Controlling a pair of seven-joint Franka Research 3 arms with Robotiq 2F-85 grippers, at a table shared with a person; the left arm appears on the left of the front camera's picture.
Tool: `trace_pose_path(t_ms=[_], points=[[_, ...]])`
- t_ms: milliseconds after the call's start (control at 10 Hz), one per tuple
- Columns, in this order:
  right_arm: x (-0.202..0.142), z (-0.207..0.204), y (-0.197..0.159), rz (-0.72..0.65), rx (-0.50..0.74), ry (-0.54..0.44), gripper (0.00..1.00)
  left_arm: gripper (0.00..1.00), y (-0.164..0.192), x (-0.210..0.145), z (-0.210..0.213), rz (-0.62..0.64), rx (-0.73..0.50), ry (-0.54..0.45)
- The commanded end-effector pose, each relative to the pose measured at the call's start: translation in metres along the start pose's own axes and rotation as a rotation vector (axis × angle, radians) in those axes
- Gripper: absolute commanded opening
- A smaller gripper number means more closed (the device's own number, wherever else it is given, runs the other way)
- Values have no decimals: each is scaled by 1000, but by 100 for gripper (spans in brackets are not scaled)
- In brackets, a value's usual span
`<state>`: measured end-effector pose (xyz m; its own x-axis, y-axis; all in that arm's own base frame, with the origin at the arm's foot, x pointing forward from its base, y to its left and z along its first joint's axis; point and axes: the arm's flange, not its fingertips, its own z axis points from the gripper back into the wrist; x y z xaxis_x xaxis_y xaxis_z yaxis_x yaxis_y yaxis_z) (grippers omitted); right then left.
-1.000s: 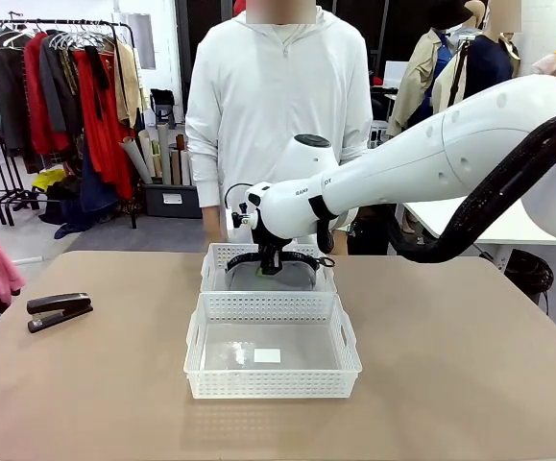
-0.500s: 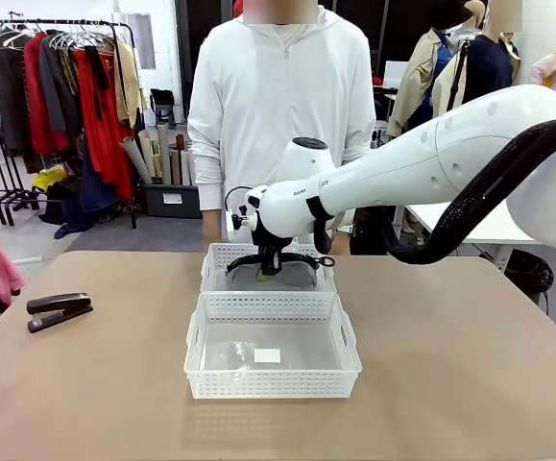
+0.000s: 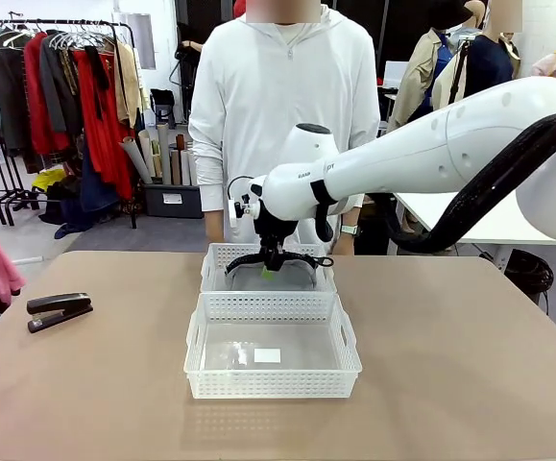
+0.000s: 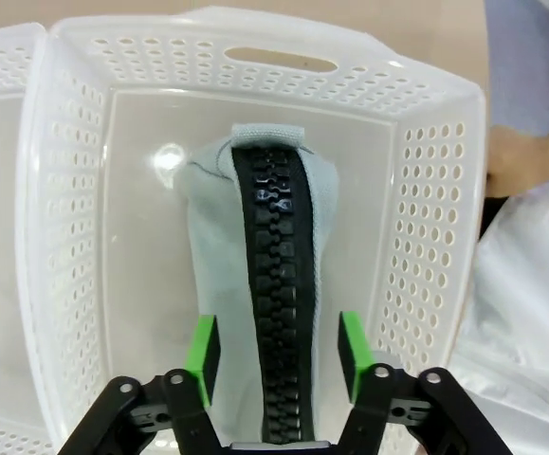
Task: Distribute items into two baskets.
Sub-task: Place the picked Pencil pouch into the Organizing basket as instructed by the person.
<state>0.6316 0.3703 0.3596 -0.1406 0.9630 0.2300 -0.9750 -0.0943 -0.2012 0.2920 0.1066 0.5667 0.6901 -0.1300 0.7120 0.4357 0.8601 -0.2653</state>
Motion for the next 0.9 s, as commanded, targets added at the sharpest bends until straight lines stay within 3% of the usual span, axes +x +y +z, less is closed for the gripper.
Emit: trace_pose_path(t_ms=[0,600,800], points=[[-8,22,13,8,41,-44,100,100,-1,-1,-1,-1,-4,-2],[-12,58,47,80,58,-63,100,100,-1,-1,-1,-1,-4,-2],[0,44,29,18,42,-43,100,100,-1,-1,-1,-1,-4,-2]])
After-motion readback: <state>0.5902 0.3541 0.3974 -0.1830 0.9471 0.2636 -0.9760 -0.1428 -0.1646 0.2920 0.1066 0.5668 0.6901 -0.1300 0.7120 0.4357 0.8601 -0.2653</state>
